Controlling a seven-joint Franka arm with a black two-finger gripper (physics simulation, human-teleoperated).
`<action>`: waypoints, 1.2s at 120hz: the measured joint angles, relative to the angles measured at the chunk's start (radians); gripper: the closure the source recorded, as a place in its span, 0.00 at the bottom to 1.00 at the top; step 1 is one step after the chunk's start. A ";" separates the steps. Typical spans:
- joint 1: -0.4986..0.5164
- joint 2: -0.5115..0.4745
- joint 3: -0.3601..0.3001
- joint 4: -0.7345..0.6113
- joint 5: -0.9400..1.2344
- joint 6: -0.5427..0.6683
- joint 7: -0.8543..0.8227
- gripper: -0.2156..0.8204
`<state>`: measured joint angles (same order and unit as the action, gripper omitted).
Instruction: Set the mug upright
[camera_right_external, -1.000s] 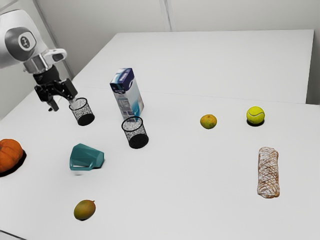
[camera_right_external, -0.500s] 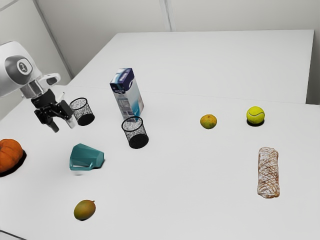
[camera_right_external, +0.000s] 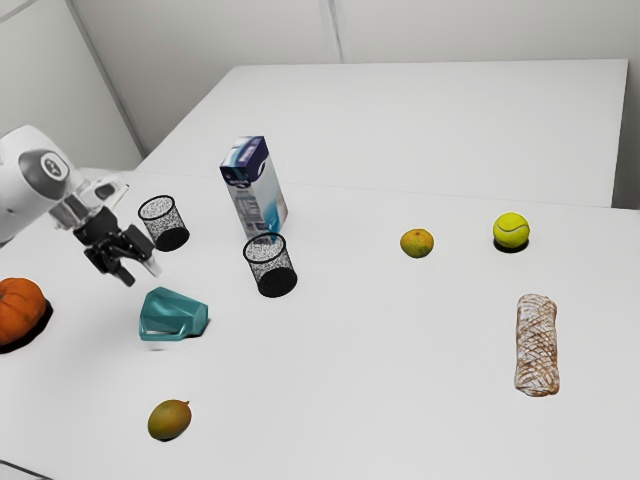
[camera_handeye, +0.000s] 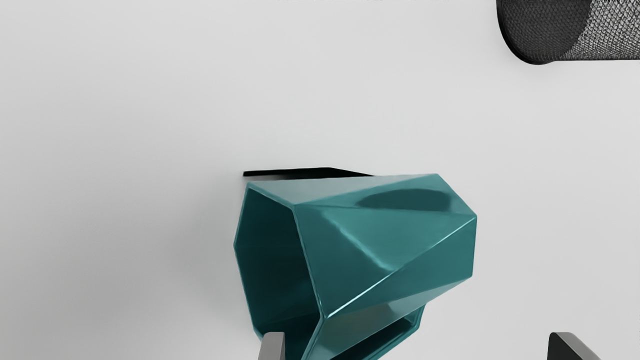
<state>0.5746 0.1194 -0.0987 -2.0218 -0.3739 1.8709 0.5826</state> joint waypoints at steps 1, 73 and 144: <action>0.001 0.002 0.000 0.000 -0.002 0.001 0.002 0.24; 0.043 0.082 0.002 -0.075 -0.219 0.065 0.169 0.24; 0.059 0.095 0.000 -0.137 -0.405 0.101 0.322 0.72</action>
<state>0.6332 0.2145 -0.0983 -2.1586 -0.7790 1.9719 0.9050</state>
